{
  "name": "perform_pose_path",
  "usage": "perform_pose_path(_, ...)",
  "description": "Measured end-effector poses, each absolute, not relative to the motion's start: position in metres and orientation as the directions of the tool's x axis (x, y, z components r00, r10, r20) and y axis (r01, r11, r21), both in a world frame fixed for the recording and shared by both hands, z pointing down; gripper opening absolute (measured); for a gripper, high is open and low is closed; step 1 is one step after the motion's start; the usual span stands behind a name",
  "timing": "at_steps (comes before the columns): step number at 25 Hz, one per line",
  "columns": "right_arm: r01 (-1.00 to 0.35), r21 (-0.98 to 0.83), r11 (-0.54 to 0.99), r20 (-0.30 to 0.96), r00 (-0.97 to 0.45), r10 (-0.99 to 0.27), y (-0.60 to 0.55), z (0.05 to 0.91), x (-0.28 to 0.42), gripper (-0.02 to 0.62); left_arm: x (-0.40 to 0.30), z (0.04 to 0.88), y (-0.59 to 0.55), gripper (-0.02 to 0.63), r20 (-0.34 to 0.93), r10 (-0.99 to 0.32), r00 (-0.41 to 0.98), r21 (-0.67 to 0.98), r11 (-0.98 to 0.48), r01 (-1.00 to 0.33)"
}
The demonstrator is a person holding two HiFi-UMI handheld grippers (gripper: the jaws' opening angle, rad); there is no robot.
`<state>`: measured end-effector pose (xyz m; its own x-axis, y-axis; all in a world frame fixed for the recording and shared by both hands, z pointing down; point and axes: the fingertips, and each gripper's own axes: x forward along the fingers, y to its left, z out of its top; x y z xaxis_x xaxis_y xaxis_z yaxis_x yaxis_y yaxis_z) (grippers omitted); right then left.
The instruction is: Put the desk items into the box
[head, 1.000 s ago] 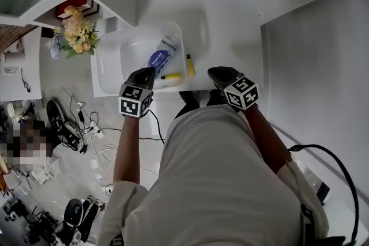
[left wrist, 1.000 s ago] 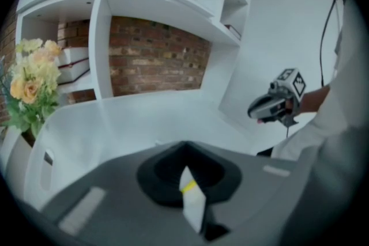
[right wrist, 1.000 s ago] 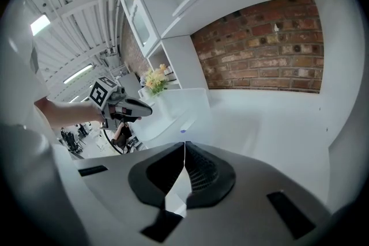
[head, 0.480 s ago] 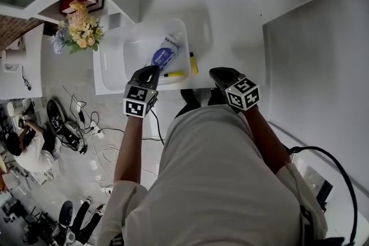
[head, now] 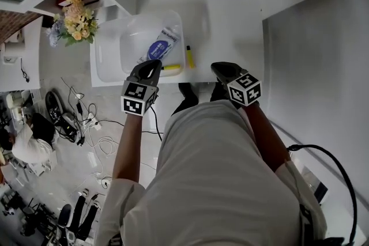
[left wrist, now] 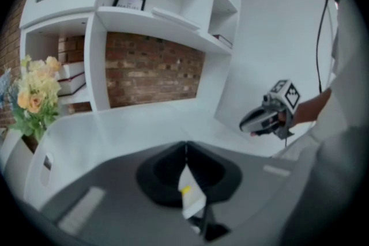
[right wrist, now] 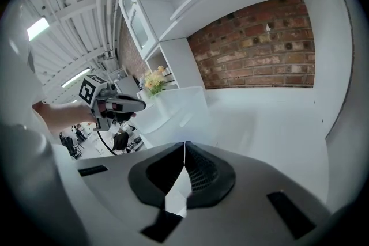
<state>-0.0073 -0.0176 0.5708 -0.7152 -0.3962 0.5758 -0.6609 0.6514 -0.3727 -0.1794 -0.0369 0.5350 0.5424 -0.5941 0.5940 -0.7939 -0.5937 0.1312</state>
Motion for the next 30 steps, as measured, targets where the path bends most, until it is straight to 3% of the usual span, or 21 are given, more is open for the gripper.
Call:
perform_pose_path(16,-0.543,-0.443,0.713,0.569,-0.785,-0.244,-0.013,0.590,0.041,0.003,-0.073,0.540,0.006,0.008,0.576,-0.620,0.533,0.141,-0.567,-0.811)
perform_pose_path(22,-0.521,-0.454,0.723,0.565,-0.796,-0.219,-0.018,0.590,0.058,0.003,-0.036,0.583,0.019,0.040,0.639,-0.581,0.503,0.154,-0.545,-0.824)
perform_pose_path(30,-0.498,-0.459,0.736,0.585,-0.793,-0.171,-0.021,0.603,0.084,0.003,-0.031,0.648,0.002,0.063,0.697,-0.604,0.387,0.144,-0.411,-0.900)
